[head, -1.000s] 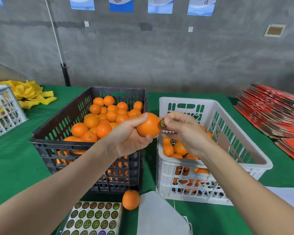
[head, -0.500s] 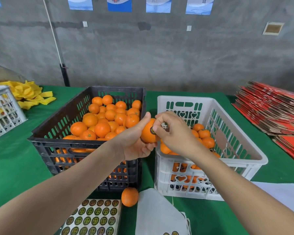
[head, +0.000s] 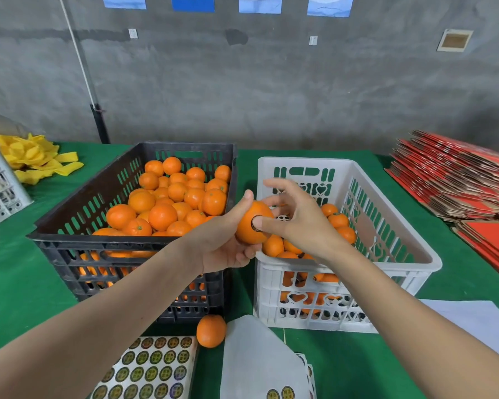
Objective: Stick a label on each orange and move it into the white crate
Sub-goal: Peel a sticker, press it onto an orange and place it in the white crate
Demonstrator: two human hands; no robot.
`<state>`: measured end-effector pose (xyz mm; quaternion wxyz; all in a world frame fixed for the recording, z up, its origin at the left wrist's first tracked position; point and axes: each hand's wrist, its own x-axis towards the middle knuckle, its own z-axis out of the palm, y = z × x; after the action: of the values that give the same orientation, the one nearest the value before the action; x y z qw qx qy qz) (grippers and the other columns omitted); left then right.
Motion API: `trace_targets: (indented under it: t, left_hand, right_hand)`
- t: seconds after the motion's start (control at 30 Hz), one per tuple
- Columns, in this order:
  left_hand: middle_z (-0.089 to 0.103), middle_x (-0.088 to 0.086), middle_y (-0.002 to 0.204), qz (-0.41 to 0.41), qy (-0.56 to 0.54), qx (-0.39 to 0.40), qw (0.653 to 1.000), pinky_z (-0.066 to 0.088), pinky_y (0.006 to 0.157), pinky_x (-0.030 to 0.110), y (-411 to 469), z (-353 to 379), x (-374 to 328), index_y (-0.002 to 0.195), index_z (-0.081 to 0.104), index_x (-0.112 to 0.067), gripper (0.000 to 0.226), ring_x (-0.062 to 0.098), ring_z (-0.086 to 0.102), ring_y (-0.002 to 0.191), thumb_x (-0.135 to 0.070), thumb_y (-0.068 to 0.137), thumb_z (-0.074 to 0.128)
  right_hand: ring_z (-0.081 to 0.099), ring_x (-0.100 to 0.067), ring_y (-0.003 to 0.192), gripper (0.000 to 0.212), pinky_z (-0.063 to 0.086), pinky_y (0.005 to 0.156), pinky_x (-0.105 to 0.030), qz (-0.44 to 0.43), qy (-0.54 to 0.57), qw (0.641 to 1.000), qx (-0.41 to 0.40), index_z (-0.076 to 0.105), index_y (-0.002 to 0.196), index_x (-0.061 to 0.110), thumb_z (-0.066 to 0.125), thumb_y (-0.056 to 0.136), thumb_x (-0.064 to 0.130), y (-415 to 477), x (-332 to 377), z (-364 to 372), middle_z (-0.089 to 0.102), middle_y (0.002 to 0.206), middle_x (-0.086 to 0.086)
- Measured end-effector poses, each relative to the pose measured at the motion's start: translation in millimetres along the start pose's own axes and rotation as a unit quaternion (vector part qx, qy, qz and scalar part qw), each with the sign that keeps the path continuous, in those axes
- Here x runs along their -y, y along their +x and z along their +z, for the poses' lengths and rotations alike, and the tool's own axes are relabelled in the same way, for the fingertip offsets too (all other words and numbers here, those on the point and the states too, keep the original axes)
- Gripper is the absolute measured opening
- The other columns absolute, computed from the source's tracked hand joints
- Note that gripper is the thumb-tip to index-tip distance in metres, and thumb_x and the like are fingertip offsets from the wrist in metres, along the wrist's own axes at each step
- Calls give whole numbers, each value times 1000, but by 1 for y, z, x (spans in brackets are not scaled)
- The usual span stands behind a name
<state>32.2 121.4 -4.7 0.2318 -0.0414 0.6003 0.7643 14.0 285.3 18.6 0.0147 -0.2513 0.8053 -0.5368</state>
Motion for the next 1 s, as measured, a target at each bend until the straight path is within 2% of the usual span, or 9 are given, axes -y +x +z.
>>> trace_targets:
  t: [0.13, 0.23, 0.33, 0.43, 0.53, 0.63, 0.8, 0.9, 1.0]
  left_hand:
    - [63, 7, 67, -9, 22, -9, 1000, 44, 42, 20, 12, 7, 1, 101, 61, -7, 79, 13, 56, 49, -75, 60, 58]
    - [72, 10, 80, -12, 64, -36, 997, 54, 51, 27, 23, 13, -1, 101, 62, -12, 82, 21, 69, 62, -80, 60, 45]
    - [72, 14, 96, 19, 92, -106, 990, 59, 61, 38, 28, 12, -4, 94, 54, -21, 63, 30, 73, 78, -78, 75, 34]
    - [75, 11, 86, 61, 74, -132, 987, 59, 59, 34, 20, 2, 3, 99, 61, -14, 57, 26, 73, 74, -62, 93, 31]
    - [72, 15, 78, 76, 63, -103, 990, 58, 58, 30, 3, -5, 23, 85, 69, -6, 56, 26, 70, 68, -52, 92, 39]
    - [70, 20, 82, 47, 108, -90, 989, 58, 62, 30, -11, -6, 46, 80, 71, -4, 48, 28, 68, 70, -38, 98, 42]
    - [71, 18, 85, -116, 260, -166, 944, 60, 72, 33, -8, -11, 107, 92, 67, 3, 26, 24, 68, 70, -13, 99, 49]
    - [65, 15, 106, -217, 331, -185, 899, 57, 86, 37, -6, -23, 153, 113, 59, 3, 25, 24, 64, 90, -14, 95, 57]
    - [38, 14, 142, -262, 346, -195, 879, 52, 91, 35, -7, -29, 192, 117, 48, -6, 41, 28, 49, 119, -29, 88, 67]
  right_hand:
    - [56, -3, 102, 55, 49, 83, -17, -13, -9, 998, 63, 51, 126, 27, 76, 77, 26, -3, -13, -1, 56, 115, 13]
    - [55, -1, 92, 54, 47, 70, -14, -37, -113, 993, 2, 52, 113, 32, 81, 68, 28, 13, -27, -11, 55, 102, 17]
    - [54, -14, 87, 54, 43, 70, -27, 27, -197, 978, -59, 49, 120, 23, 74, 72, 22, 49, -66, -42, 54, 97, 5]
    - [55, -21, 88, 53, 44, 69, -31, 163, -346, 923, 34, 48, 126, 13, 68, 78, 22, 74, -122, -78, 55, 98, -3]
    - [53, -27, 110, 56, 50, 89, -40, 245, -442, 847, 166, 45, 131, 17, 63, 80, 29, 77, -170, -91, 53, 127, -6]
    - [42, -30, 128, 64, 43, 99, -44, 278, -463, 819, 195, 36, 140, 20, 63, 83, 34, 81, -180, -94, 40, 144, -6]
    - [50, -30, 120, 54, 39, 77, -34, 278, -523, 799, 105, 35, 139, 15, 54, 88, 17, 80, -184, -94, 49, 135, -11]
    - [54, -34, 113, 41, 45, 82, -38, 237, -523, 818, 43, 45, 128, 11, 52, 87, 8, 71, -174, -92, 56, 123, -16]
    - [57, -33, 106, 24, 46, 81, -37, 63, -406, 904, -114, 62, 109, 5, 53, 87, 6, 56, -137, -74, 63, 108, -15]
